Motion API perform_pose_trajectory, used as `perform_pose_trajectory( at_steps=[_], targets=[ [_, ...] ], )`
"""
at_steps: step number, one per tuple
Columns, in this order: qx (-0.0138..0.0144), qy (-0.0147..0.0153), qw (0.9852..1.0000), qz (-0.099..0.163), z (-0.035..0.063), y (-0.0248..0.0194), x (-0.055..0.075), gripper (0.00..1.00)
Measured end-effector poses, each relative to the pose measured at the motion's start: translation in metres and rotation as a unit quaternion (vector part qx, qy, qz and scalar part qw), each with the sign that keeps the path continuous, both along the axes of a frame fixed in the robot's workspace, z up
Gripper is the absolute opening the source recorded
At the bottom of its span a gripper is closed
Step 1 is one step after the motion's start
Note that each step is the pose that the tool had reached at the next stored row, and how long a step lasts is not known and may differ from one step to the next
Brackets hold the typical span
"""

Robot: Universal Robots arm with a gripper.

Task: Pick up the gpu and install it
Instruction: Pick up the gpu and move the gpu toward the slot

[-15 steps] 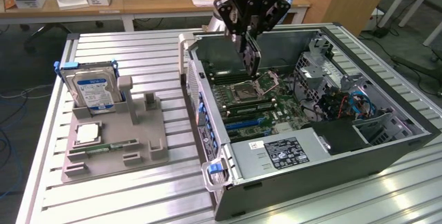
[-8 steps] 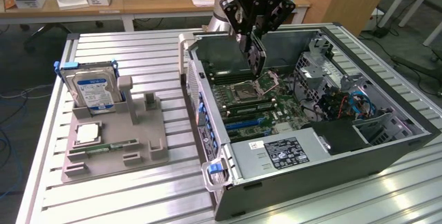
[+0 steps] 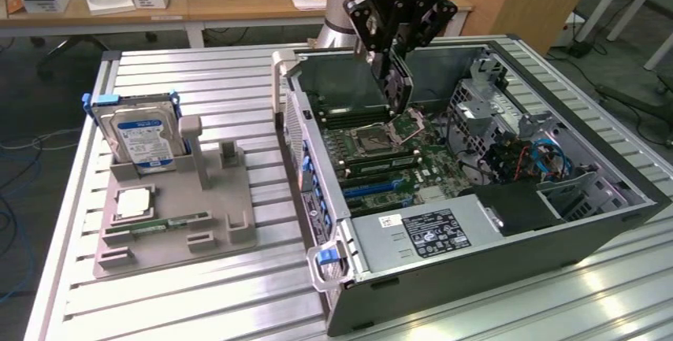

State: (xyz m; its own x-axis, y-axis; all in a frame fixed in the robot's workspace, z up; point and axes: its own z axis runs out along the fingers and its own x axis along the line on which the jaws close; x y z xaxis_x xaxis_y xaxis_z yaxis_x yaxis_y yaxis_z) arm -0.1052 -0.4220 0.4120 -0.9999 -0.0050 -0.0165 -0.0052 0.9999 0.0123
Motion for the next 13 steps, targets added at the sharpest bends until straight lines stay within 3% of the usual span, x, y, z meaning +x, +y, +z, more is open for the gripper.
perform_pose_trajectory(
  at_steps=[13],
  targets=[
    [-0.001, 0.0, 1.0, 0.0, -0.0001, 0.0001, 0.012, 0.27]
  ],
)
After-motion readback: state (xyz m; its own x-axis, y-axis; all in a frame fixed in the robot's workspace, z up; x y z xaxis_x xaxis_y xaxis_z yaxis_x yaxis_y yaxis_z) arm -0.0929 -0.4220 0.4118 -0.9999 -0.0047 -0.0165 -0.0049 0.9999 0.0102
